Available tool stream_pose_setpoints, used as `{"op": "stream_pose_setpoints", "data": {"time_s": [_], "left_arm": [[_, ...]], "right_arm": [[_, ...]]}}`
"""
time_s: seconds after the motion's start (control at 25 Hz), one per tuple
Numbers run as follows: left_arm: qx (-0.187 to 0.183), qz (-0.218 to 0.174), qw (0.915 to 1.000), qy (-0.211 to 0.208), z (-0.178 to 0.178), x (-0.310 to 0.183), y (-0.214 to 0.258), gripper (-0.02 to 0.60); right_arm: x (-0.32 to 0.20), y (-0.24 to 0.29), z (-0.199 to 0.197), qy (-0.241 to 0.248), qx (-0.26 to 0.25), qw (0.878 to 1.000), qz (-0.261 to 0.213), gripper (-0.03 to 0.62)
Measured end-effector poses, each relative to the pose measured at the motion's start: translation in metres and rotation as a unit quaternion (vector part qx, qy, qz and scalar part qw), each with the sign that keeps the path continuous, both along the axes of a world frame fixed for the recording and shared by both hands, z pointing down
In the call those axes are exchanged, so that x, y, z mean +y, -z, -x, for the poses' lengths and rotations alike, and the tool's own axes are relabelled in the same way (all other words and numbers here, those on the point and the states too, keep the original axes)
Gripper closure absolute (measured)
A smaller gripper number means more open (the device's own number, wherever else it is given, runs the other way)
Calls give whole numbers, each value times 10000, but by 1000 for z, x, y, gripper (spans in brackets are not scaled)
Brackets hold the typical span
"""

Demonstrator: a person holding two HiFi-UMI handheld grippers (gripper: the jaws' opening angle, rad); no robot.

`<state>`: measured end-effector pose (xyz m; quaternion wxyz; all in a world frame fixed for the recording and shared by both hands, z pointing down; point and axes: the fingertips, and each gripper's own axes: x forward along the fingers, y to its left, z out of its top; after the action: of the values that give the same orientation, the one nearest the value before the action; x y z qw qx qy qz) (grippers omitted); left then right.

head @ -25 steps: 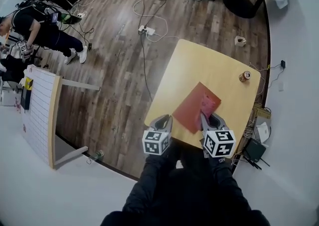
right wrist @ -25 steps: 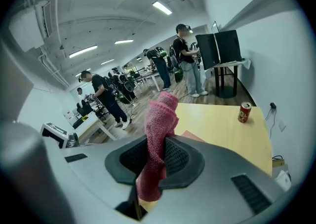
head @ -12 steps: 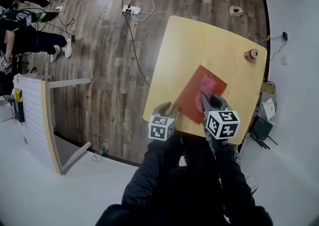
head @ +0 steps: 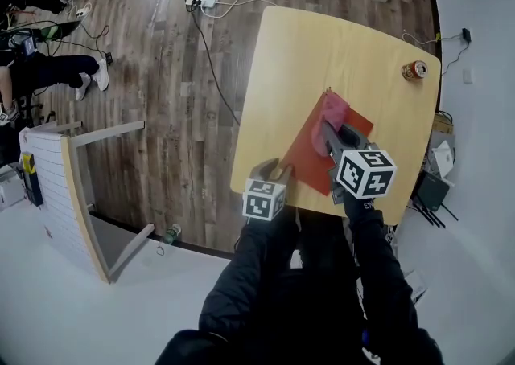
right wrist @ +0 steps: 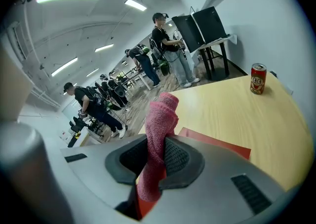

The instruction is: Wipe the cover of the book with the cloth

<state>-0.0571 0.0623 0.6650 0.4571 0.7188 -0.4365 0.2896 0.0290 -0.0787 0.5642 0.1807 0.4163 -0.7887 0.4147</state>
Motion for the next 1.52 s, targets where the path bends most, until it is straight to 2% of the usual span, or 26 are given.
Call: {"op": "stream_pose_setpoints", "data": {"time_s": [0.24,0.56,0.96,1.52], "left_arm": [[202,24,9996,175,1,0,-2,446],[126,137,9997,188,-1,0,-2,449],[0,102,9998,197,-3,-2,-3,449],[-129,147,9995,247,-2,-1,-2,448]], "right_arm": [[-18,-16,9,-178,-397,9990,103,517],[-37,-40,7,-398,-606,9969,289,517],[-41,-75,-16,-546,-182,9969,543,517],[-29,-80,-55,-587,315,9962,559,517]]}}
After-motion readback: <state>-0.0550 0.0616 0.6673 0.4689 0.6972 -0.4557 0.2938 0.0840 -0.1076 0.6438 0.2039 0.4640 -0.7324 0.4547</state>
